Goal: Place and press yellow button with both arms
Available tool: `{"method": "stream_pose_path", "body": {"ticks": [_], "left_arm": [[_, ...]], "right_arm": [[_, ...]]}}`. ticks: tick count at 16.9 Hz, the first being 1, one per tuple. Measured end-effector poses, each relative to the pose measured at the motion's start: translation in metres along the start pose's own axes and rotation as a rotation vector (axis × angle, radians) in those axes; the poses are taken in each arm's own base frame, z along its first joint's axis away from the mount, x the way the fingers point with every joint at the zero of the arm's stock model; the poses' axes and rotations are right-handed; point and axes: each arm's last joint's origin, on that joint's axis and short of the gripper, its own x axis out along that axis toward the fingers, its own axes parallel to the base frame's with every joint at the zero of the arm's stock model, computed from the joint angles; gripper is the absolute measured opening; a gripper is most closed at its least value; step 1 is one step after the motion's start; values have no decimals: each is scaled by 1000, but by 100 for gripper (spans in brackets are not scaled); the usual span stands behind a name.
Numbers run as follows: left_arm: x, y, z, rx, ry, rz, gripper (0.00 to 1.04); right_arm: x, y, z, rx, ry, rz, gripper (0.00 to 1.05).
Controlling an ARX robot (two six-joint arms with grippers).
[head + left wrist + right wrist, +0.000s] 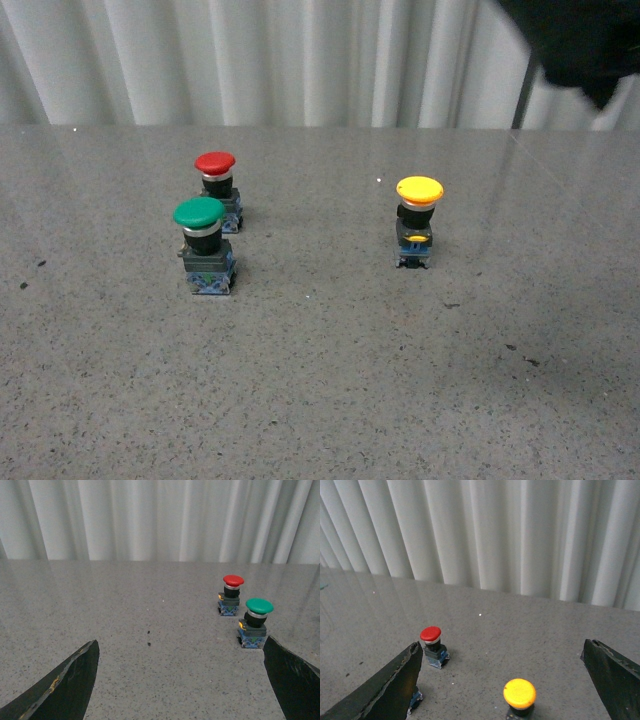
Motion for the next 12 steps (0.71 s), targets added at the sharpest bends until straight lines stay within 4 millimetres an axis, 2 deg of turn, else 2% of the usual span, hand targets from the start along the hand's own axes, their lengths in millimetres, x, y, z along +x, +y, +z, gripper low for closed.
{"method": "stream_pose_path", "body": {"ticks": [2, 4, 5, 9, 11, 12], "left_arm": [[0, 0, 0, 0, 0, 0, 98], [0, 0, 0, 0, 0, 0, 98], [0, 0, 0, 0, 0, 0, 98], [0, 0, 0, 0, 0, 0, 98], [0, 0, 0, 0, 0, 0, 98], [0, 0, 0, 0, 0, 0, 98]], "right_arm": [[38, 12, -4, -20, 51, 7, 98], [66, 19, -13, -48, 89, -7, 98], [76, 19, -22, -58, 126, -18, 91], [108, 9, -44, -82, 235, -60, 47], [113, 1, -50, -85, 270, -83, 26], [112, -8, -54, -81, 300, -107, 4]]}}
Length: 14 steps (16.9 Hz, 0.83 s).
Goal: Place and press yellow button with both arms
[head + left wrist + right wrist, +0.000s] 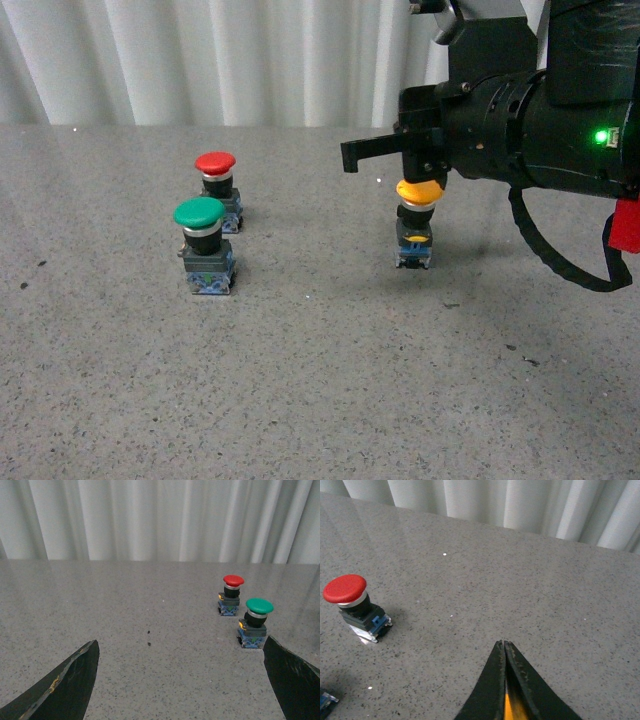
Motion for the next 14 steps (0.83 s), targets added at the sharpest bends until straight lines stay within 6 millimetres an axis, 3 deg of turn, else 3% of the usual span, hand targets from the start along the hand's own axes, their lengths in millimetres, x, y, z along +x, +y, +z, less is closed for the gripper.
{"method": "stream_pose_path", "body": {"ticks": [6, 14], "left_arm": [[0, 0, 0, 0, 0, 0, 98], [0, 0, 0, 0, 0, 0, 98]], "right_arm": [[-4, -21, -16, 15, 72, -27, 2], [-6, -17, -16, 13, 52, 5, 2]]}}
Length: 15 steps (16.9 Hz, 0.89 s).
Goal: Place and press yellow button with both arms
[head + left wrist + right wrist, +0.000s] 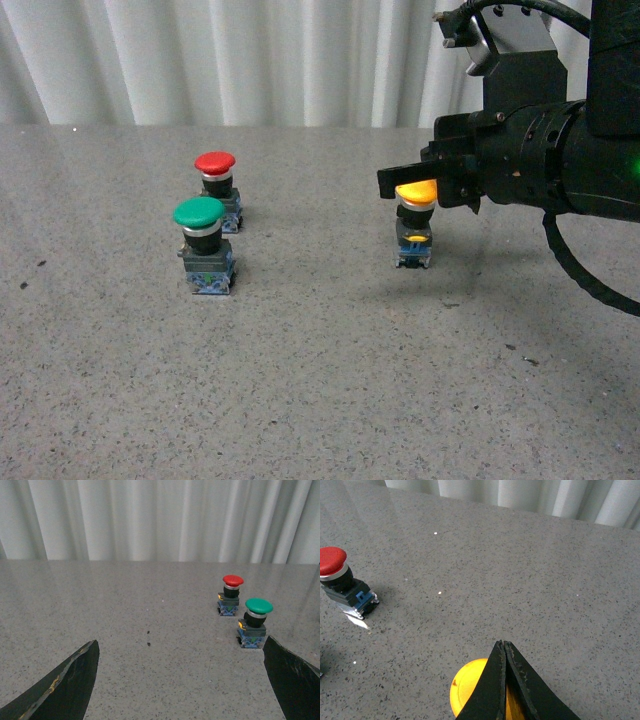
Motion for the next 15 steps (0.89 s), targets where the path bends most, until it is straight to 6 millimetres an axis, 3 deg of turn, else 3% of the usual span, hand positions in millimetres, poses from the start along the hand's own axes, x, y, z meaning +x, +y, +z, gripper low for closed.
{"method": "stream_pose_path", "body": {"ticks": [15], "left_arm": [[0, 0, 0, 0, 0, 0, 98]], "right_arm": [[1, 8, -14, -36, 48, 14, 2]]}}
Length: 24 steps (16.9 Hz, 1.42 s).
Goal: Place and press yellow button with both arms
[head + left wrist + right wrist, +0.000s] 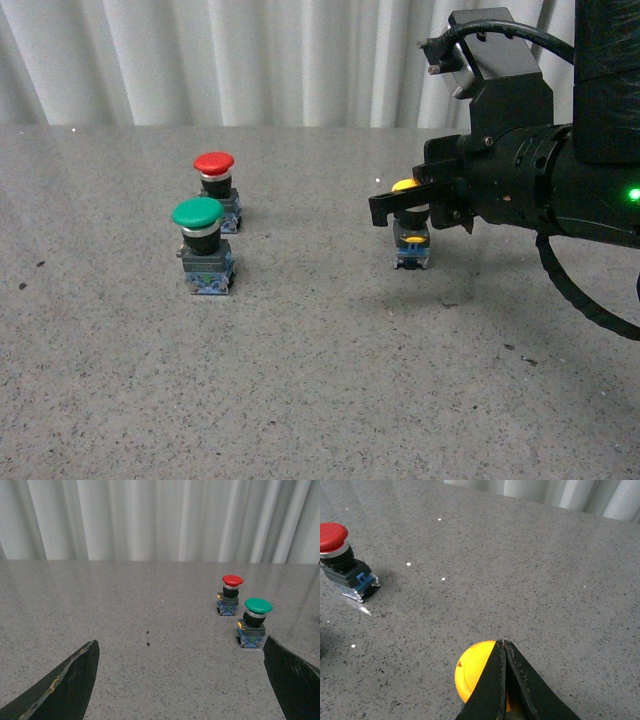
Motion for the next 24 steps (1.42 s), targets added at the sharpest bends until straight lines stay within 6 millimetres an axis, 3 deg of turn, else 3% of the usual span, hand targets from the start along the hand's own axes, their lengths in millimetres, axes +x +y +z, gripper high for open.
{"method": "stream_pose_path", "body": {"ticks": [8, 12, 14, 15, 16, 19, 21, 22, 24], "left_arm": [[0, 0, 0, 0, 0, 0, 98], [0, 0, 0, 0, 0, 0, 98], [0, 0, 0, 0, 0, 0, 98], [0, 0, 0, 0, 0, 0, 98], [0, 0, 0, 0, 0, 0, 98], [0, 0, 0, 0, 0, 0, 98], [0, 0, 0, 0, 0, 0, 98], [0, 0, 0, 0, 0, -1, 98], [0, 0, 0, 0, 0, 3, 98]], "right_arm": [[3, 3, -3, -32, 13, -16, 2], [-4, 4, 1, 64, -158, 5, 2], [-12, 4, 15, 113, -246, 19, 2], [-27, 5, 36, 153, -343, 62, 2], [-38, 9, 45, 170, -381, 99, 2], [-51, 16, 35, 209, -332, 137, 2], [-75, 20, 41, 208, -351, 157, 2], [-102, 18, 40, 175, -362, -81, 2], [-156, -12, 7, 129, -292, -380, 2]]}}
